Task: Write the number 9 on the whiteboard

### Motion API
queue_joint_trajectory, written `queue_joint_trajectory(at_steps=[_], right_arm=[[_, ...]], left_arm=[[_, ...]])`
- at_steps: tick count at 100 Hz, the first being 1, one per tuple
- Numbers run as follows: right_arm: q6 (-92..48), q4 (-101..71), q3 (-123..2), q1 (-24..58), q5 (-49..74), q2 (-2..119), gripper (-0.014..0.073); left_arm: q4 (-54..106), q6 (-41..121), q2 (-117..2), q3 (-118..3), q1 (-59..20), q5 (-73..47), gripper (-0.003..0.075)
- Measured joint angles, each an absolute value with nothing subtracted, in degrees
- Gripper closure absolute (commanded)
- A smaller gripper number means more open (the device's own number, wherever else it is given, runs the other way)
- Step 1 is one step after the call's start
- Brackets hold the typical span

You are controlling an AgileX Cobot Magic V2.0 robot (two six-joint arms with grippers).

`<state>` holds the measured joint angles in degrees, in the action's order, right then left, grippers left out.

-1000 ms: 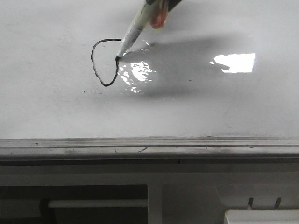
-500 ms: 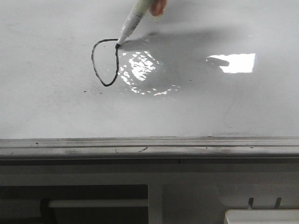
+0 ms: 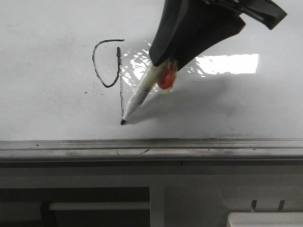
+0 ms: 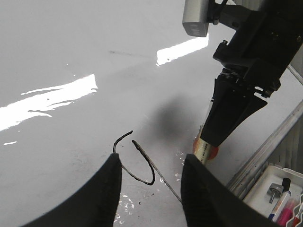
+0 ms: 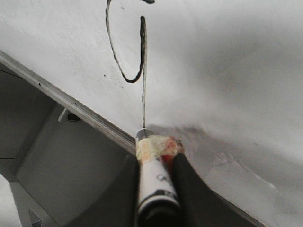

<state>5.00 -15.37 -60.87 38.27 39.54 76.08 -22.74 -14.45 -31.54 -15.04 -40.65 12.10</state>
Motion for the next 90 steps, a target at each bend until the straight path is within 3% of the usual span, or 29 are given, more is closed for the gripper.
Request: queue_joint_trajectory(at_steps=[20,44,90], right_arm=[[5.0,-14.0,-60.5,39.9,37.5,72.6,0.065],[5.0,-17.7,-60.5,42.8,40.0,69.4,0.065],[5.0,-19.4,-60.5,45.7,41.1,69.4,0.065]], left_arm=[[-23.0,-14.5,-32.7,-15.0,-43.4,14.1,0.0447],[-25.9,-14.5,-42.8,-15.7,-49.2,18.3,0.0447],[-29.7,-14.1,-62.0,-22.2,-49.5,23.7,0.0447]])
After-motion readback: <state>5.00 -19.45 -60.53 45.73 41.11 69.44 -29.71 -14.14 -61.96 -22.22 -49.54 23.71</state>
